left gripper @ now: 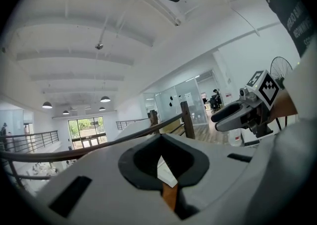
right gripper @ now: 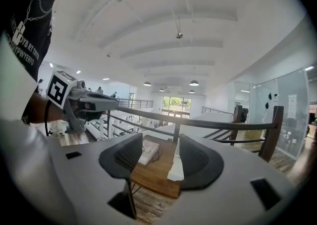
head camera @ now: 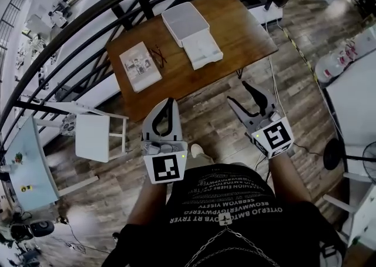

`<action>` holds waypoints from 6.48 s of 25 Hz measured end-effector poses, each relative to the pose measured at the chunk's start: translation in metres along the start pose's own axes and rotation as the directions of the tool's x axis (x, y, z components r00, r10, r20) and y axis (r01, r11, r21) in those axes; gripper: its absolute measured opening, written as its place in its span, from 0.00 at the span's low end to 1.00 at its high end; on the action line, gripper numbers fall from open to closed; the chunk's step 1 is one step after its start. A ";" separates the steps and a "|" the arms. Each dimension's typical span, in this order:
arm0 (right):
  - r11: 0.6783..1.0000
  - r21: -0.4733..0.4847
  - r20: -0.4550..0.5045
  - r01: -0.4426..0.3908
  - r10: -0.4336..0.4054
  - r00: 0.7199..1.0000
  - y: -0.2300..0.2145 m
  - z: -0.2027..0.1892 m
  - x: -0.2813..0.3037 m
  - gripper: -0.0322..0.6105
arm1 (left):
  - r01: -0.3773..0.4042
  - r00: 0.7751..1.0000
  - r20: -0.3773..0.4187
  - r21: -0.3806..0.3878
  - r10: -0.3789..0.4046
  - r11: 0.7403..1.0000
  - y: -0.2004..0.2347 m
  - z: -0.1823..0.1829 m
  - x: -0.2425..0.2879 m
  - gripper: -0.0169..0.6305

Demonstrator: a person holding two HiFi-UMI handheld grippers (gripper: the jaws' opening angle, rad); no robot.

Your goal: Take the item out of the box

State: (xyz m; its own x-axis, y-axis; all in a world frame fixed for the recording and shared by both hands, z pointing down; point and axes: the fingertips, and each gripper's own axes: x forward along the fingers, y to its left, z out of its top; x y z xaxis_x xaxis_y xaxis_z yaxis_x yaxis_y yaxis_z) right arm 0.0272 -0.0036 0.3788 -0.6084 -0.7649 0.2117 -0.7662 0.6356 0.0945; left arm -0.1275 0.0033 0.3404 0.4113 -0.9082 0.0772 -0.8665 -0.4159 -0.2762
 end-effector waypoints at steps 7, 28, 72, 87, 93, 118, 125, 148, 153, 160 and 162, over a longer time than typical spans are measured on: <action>1.000 0.006 -0.008 -0.003 0.003 1.000 0.009 0.009 0.034 0.38 | 0.035 0.999 0.022 0.013 -0.035 0.999 0.032 -0.008 0.016 0.04; 0.995 0.089 -0.025 -0.035 0.038 0.999 -0.065 -0.021 0.062 0.38 | 0.021 0.999 -0.025 -0.113 -0.024 0.993 0.017 -0.011 0.085 0.04; 0.908 0.094 -0.252 -0.409 0.419 0.872 -0.176 -0.141 0.236 0.37 | -0.252 0.960 -0.149 -0.095 0.237 0.963 0.049 -0.026 0.258 0.04; 0.931 0.138 -0.525 -0.337 0.357 0.772 -0.177 -0.256 0.331 0.39 | -0.164 0.978 -0.150 -0.116 0.146 0.980 0.143 -0.065 0.320 0.04; 0.932 0.131 -0.653 -0.338 0.338 0.678 -0.179 -0.304 0.354 0.40 | -0.118 0.982 -0.163 -0.132 0.096 0.984 0.160 -0.084 0.345 0.04; 0.969 0.135 -0.630 -0.209 0.247 0.736 -0.202 -0.280 0.355 0.18 | -0.118 0.983 -0.159 -0.138 0.096 0.983 0.171 -0.081 0.348 0.04; 0.957 0.181 -0.487 -0.225 0.286 0.825 -0.218 -0.227 0.330 0.18 | -0.134 0.985 -0.123 -0.125 0.119 0.983 0.148 -0.055 0.340 0.04; 0.930 0.015 -0.074 -0.368 0.368 0.927 -0.252 0.001 0.219 0.18 | -0.249 0.966 -0.101 -0.143 0.237 0.958 0.068 -0.016 0.290 0.04; 0.929 -0.050 0.066 -0.366 0.369 0.927 -0.259 0.064 0.182 0.17 | -0.265 0.962 -0.111 -0.135 0.251 0.955 0.045 -0.009 0.275 0.04; 0.931 -0.065 0.106 -0.360 0.365 0.925 -0.260 0.081 0.157 0.17 | -0.287 0.952 -0.143 -0.121 0.270 0.950 0.029 -0.006 0.247 0.04; 0.930 -0.050 0.108 -0.365 0.368 0.923 -0.259 0.077 0.155 0.17 | -0.291 0.951 -0.149 -0.118 0.272 0.950 0.027 -0.006 0.242 0.04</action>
State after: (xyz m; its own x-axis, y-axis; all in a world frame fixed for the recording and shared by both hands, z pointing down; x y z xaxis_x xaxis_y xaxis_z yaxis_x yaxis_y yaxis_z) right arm 0.1158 -0.2951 0.3127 -0.8662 -0.4838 0.1247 -0.4802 0.8751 0.0594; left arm -0.0528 -0.2280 0.3575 0.1128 -0.9836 0.1408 -0.9756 -0.1365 -0.1721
